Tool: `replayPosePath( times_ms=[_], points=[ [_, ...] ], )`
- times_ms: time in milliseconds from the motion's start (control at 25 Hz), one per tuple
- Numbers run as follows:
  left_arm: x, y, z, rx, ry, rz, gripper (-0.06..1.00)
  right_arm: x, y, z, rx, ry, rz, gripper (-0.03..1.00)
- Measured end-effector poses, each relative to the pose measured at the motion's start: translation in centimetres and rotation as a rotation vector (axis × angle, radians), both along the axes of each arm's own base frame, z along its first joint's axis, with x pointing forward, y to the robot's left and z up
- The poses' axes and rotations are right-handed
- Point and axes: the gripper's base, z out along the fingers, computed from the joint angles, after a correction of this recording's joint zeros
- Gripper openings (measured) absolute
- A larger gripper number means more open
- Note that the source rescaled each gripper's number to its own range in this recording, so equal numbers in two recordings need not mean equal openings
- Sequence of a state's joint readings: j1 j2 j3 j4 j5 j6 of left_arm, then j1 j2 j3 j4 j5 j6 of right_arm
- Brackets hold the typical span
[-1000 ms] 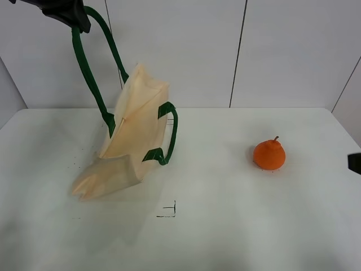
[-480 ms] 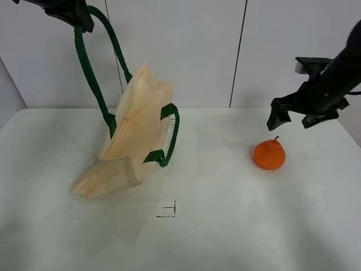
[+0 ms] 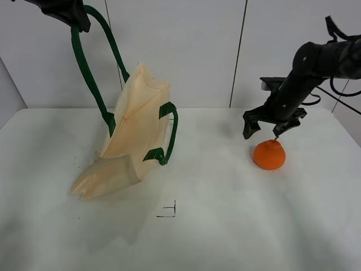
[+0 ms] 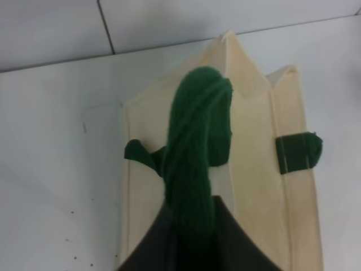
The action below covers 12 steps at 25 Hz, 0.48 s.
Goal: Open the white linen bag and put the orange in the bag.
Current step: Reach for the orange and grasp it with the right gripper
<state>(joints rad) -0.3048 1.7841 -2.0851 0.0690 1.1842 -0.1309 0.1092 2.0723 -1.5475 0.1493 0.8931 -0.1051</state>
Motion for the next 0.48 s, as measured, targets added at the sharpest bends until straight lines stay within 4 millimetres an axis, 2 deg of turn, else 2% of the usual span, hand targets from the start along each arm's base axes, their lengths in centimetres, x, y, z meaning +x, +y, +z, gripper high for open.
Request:
replayPosePath(
  times_ms=[360,480],
  points=[
    [0.0,0.0,0.0,0.000,0.000,0.000,0.00,0.5,-0.8,-1.9,-0.097,0.019,-0.032,1.00],
    [0.0,0.0,0.0,0.000,0.000,0.000,0.00,0.6,-0.8,-3.3,-0.103,0.052,-0.031,1.00]
  ],
)
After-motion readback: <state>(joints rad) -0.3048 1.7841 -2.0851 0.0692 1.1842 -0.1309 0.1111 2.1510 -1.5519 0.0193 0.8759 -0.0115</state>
